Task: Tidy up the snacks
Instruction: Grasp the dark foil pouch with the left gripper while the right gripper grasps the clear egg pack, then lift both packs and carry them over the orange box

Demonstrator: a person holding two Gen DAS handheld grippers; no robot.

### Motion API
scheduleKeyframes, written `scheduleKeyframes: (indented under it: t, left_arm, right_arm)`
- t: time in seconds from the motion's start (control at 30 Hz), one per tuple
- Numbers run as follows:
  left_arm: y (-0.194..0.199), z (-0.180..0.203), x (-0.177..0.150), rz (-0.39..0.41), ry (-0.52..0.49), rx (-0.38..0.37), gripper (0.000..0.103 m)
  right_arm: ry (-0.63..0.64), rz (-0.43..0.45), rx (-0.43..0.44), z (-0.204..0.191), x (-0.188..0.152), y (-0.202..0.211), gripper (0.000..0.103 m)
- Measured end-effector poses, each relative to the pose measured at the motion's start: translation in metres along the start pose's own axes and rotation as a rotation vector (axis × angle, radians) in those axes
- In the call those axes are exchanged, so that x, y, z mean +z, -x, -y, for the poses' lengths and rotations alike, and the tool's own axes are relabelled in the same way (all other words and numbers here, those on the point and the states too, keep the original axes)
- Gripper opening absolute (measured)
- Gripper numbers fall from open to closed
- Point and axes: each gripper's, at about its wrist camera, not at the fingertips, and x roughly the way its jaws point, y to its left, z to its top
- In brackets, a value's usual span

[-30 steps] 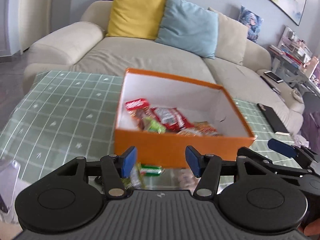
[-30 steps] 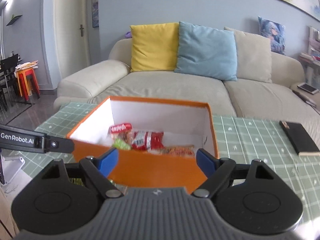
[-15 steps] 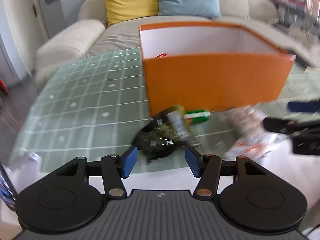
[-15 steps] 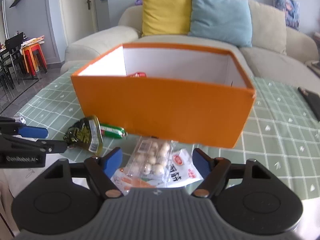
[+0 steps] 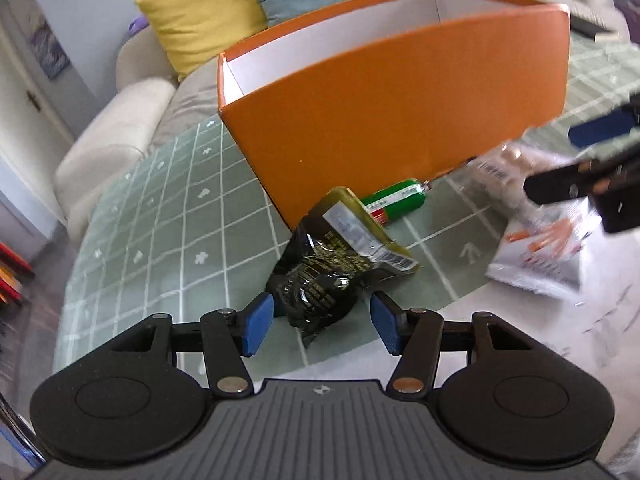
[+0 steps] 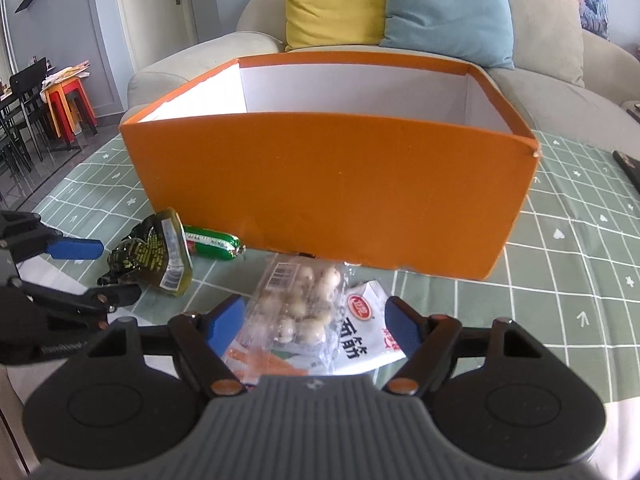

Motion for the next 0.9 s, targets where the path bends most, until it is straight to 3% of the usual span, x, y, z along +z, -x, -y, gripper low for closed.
scheduleKeyframes:
  t: [0.1,0.4,0.57,0.9]
  left_arm:
    - [-0.007,0.005,0.001,0.012,-0.038,0.05,0.067]
    - [-0.012,0.007,0.005,0.059,-0.02,0.053,0.066]
    - [-0.013,0.002,0.009,0.053,0.03,0.019,0.049]
    - [-0.011,0.0,0.011,0.048,0.058,0.028,0.047]
  right_arm:
    - [0.015,-0.002,0.002,-0.003,0.002,-0.006,0.077]
    - [0.037,-0.028,0.016,-0.005,-0.003,-0.02,0.079]
    - [0.046,-0.034,0.022,-0.006,-0.006,-0.025,0.079]
    - [0.082,-0.034,0.016,-0.011,-0.008,-0.028,0.079]
